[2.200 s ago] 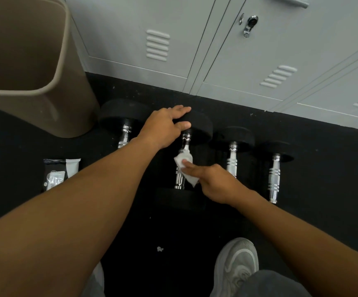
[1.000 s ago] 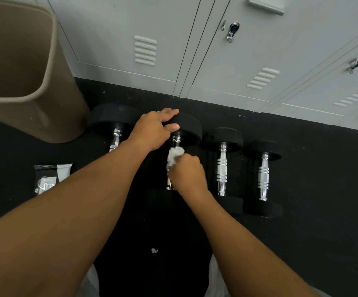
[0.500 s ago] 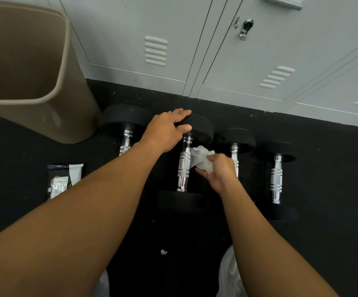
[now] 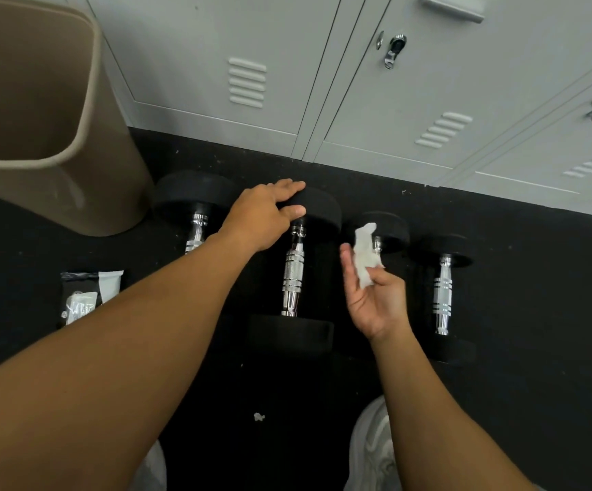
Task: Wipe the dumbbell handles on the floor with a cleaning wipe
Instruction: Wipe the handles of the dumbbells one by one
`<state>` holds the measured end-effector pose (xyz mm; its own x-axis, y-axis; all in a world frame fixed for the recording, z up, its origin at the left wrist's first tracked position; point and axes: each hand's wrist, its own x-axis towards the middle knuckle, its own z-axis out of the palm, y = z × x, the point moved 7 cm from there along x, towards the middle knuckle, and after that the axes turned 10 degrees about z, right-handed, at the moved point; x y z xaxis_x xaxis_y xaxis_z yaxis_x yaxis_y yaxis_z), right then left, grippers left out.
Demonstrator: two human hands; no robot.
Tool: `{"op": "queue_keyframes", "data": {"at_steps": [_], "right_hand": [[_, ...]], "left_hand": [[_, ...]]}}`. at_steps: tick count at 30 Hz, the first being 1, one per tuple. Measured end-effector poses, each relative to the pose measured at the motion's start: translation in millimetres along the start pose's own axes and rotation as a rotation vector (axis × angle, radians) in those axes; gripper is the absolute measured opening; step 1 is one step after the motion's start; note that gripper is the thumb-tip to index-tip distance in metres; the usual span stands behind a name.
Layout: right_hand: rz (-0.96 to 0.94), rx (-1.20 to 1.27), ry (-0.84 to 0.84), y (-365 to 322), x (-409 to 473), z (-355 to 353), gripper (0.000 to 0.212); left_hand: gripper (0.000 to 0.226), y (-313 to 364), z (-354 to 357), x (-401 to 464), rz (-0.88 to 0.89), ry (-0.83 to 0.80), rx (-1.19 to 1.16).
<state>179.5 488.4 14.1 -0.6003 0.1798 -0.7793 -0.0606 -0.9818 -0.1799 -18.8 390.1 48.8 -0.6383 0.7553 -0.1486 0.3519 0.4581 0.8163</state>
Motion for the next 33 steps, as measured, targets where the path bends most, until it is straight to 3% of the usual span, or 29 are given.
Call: {"op": "queue_keyframes", "data": {"at_steps": [4, 8, 11, 15, 20, 22, 25, 27, 31, 33], "right_hand": [[0.18, -0.183, 0.063, 27, -1, 8, 0.049], [0.131, -0.147, -0.141, 29, -9, 25, 0.049], [0.108, -0.138, -0.185, 31, -9, 31, 0.046], [0.062, -0.159, -0.266, 28, -14, 36, 0.07], [0.04, -0.19, -0.417, 18, -26, 46, 0.069], [0.01, -0.307, -0.325, 16, -27, 50, 0.07], [-0.09, -0.474, -0.077, 10, -26, 51, 0.048], [-0.121, -0.519, -0.013, 7, -27, 51, 0.037], [-0.059, -0.537, -0.069, 2, -30, 53, 0.035], [-0.053, -0.572, -0.153, -1, -32, 56, 0.045]], "left_hand": [[0.051, 1, 0, 0, -0.008, 0.005, 0.0], [0.051, -1, 1, 1, -0.013, 0.006, 0.009], [0.051, -2, 2, 2, -0.013, 0.009, 0.002], [0.051, -3, 1, 2, -0.011, 0.016, -0.011], [0.051, -4, 0, 2, -0.002, 0.019, 0.007], [0.051, -3, 1, 2, -0.003, 0.015, 0.018], [0.052, -2, 1, 2, -0.007, 0.004, 0.012], [0.052, -1, 1, 2, -0.007, -0.005, 0.016], [0.054, -1, 1, 6, -0.021, -0.05, 0.008], [0.052, 4, -2, 1, -0.009, 0.026, -0.028]]}}
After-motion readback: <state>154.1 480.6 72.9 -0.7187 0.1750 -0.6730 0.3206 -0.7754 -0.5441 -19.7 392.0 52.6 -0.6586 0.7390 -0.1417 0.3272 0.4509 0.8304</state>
